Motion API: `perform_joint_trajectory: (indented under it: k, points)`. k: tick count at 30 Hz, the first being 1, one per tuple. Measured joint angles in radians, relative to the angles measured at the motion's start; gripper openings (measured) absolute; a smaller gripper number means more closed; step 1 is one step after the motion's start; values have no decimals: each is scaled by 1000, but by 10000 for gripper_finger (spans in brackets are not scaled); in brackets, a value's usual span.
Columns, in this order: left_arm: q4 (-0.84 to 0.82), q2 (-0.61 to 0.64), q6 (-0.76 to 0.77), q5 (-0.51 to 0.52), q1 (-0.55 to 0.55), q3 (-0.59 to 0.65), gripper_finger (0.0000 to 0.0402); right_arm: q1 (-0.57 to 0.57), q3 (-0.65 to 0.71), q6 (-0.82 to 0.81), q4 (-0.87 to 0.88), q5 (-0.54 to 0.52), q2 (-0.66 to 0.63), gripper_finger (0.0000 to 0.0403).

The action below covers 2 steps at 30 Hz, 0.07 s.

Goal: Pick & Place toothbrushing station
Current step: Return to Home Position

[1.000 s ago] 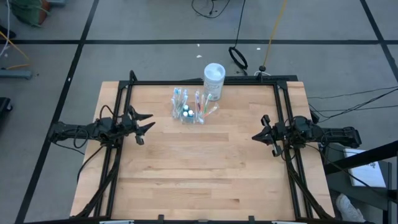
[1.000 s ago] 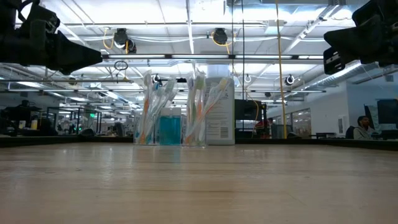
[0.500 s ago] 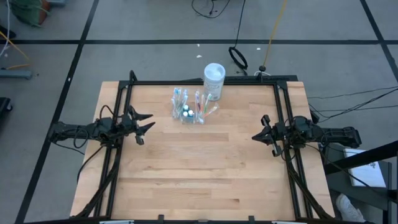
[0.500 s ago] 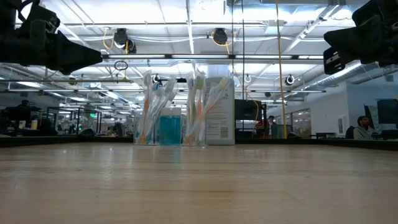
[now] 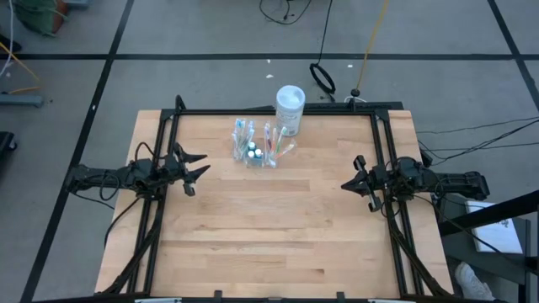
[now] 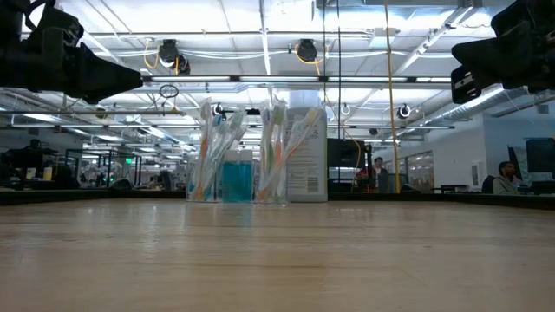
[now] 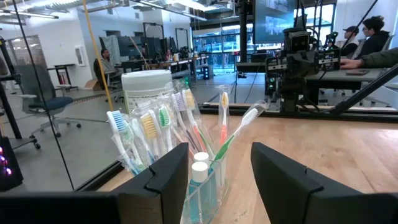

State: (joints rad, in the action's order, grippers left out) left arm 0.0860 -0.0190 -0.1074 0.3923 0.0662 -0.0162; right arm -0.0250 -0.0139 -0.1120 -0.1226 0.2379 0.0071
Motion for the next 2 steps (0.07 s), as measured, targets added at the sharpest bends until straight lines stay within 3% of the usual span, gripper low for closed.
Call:
perform_joint_trajectory:
  k: [2]
  points:
    - [0, 0, 0, 0, 0, 0, 177, 0, 0, 0, 0, 0, 0, 4]
